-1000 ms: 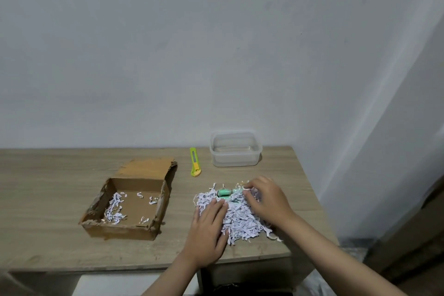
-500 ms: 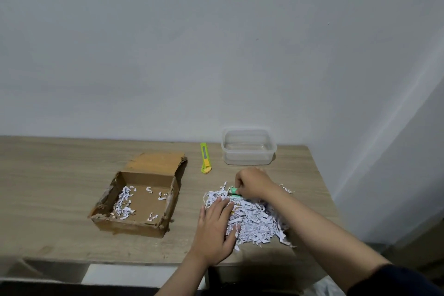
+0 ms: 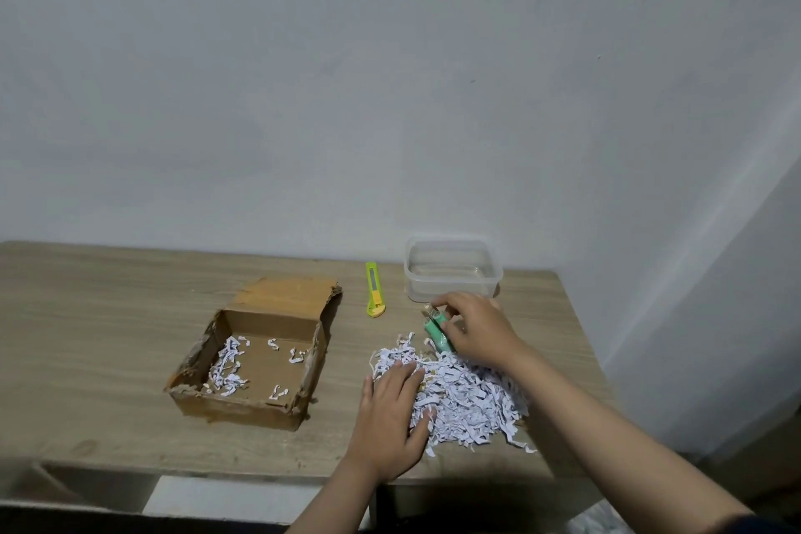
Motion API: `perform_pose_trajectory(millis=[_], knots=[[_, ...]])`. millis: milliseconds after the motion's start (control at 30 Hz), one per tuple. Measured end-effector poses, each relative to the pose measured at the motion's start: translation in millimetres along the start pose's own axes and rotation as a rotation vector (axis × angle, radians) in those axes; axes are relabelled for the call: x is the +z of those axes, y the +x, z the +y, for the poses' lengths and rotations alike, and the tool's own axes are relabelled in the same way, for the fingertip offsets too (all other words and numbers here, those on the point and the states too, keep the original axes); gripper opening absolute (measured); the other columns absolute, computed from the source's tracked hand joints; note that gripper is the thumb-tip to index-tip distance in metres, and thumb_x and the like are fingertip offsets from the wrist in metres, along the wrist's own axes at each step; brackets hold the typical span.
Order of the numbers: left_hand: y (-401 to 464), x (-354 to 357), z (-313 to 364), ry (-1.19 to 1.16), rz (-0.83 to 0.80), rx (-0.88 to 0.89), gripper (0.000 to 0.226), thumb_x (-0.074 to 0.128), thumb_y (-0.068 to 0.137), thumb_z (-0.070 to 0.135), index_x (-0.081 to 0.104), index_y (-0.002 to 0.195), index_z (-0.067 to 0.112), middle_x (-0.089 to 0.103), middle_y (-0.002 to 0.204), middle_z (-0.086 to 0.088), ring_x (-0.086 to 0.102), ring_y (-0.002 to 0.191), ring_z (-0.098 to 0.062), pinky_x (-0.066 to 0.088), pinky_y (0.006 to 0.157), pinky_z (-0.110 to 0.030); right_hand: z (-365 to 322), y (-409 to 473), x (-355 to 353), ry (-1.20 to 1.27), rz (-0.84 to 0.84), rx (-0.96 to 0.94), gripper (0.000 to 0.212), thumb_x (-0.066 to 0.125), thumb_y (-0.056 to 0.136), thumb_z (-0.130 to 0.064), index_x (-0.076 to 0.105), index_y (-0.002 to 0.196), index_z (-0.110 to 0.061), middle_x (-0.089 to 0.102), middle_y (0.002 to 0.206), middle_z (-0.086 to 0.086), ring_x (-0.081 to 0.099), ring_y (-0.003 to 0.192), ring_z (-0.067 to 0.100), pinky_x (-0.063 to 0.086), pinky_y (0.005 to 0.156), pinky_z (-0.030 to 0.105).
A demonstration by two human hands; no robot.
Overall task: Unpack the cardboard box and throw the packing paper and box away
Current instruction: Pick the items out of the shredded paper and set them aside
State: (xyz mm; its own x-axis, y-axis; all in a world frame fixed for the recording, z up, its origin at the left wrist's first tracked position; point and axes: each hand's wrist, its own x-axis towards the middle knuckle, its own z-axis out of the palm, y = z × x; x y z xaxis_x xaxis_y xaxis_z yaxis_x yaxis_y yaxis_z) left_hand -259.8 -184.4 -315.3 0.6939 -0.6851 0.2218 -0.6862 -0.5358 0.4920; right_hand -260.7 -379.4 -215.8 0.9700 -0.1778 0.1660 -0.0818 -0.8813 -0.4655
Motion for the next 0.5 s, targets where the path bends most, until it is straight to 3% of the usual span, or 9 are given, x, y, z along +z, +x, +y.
perform_pose_trajectory(millis=[233, 367, 433, 500], knots=[[0, 0, 0, 0.007, -0.005, -0.008, 0.055, 0.028, 0.090, 0.053, 0.034, 0.139, 0.029, 0.033, 0.147, 0.010, 0.020, 0.139, -0.008, 0.009, 0.114, -0.046, -6, -8, -7, 0.065, 0.041, 0.033, 0.025, 0.057, 0.085, -0.023, 0.058, 0.110, -0.025, 0.063, 0.092, -0.009, 0.054, 0.090, 0.008, 0.030, 0.092, 0.031], [1, 0, 0, 0.016, 0.003, -0.009, 0.056, 0.028, 0.089, 0.053, 0.035, 0.139, 0.029, 0.034, 0.147, 0.009, 0.023, 0.138, -0.009, 0.011, 0.113, -0.045, -4, -12, -7, 0.199, 0.028, 0.085, 0.053, 0.059, 0.081, -0.020, 0.043, 0.132, -0.021, 0.061, 0.085, -0.004, 0.059, 0.084, 0.014, 0.046, 0.088, 0.033], [1, -1, 0, 0.014, 0.003, -0.011, 0.056, 0.027, 0.089, 0.054, 0.035, 0.139, 0.029, 0.034, 0.147, 0.009, 0.023, 0.138, -0.009, 0.010, 0.113, -0.044, -3, -11, -10, 0.274, 0.012, 0.138, 0.050, 0.059, 0.082, -0.017, 0.046, 0.130, -0.019, 0.060, 0.084, 0.000, 0.060, 0.082, 0.017, 0.055, 0.080, 0.037], [0, -1, 1, 0.010, 0.006, -0.013, 0.056, 0.028, 0.089, 0.054, 0.035, 0.139, 0.029, 0.035, 0.146, 0.009, 0.023, 0.138, -0.009, 0.010, 0.113, -0.045, -3, -10, -15, 0.352, 0.022, 0.194, 0.040, 0.060, 0.082, -0.011, 0.052, 0.121, -0.016, 0.058, 0.083, 0.002, 0.059, 0.076, 0.016, 0.056, 0.075, 0.031]])
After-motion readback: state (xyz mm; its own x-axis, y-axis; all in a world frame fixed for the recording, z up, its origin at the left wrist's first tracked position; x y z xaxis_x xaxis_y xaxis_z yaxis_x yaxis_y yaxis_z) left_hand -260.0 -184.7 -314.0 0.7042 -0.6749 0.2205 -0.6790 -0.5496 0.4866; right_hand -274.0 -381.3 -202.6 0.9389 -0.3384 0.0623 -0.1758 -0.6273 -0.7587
